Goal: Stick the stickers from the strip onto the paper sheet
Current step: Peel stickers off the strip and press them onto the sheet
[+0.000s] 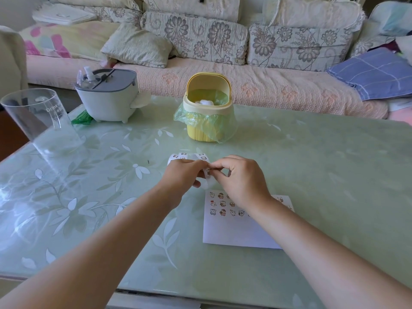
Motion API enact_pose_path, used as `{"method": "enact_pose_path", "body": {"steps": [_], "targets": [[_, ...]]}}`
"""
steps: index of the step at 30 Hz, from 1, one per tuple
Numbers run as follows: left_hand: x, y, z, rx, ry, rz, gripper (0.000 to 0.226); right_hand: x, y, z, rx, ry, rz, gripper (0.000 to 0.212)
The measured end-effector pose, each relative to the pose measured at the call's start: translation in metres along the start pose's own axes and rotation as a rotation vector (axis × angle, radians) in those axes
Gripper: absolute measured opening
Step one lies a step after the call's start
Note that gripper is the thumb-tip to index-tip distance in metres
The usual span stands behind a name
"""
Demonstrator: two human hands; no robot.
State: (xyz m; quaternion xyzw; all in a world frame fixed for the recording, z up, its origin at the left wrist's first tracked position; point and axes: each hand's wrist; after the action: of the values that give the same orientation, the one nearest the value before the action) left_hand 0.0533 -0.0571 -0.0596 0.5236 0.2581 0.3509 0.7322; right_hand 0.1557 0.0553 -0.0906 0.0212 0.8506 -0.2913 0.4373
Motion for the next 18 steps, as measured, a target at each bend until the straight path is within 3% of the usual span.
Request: {"method": "enact_pose_path", "body": {"steps": [9,14,18], "targets": [[0.001,-0.008,-0.005,0.028,0.041,-0.116,0.024,0.0,0.0,0.0,-0.027,-0.02,-0.009,0.005],[0.003,-0.017,-0.013,0.212,0.096,-0.503,0.03,-0.012,0.001,0.0,0.16,-0.145,-0.213,0.006],[0.009,-0.02,-0.01,0.286,0.103,-0.674,0.034,-0.023,0.009,0.002,0.325,-0.243,-0.324,0.008]]}}
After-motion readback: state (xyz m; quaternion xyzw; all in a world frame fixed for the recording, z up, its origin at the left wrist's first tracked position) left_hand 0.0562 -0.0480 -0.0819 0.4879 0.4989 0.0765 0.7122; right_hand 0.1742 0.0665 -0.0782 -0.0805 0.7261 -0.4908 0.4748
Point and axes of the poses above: each hand's wrist, its own z-axis away from the middle knuckle, its own x-axis out of the palm, y = z × x, and after that the axes turned 9 degrees about z, right-handed
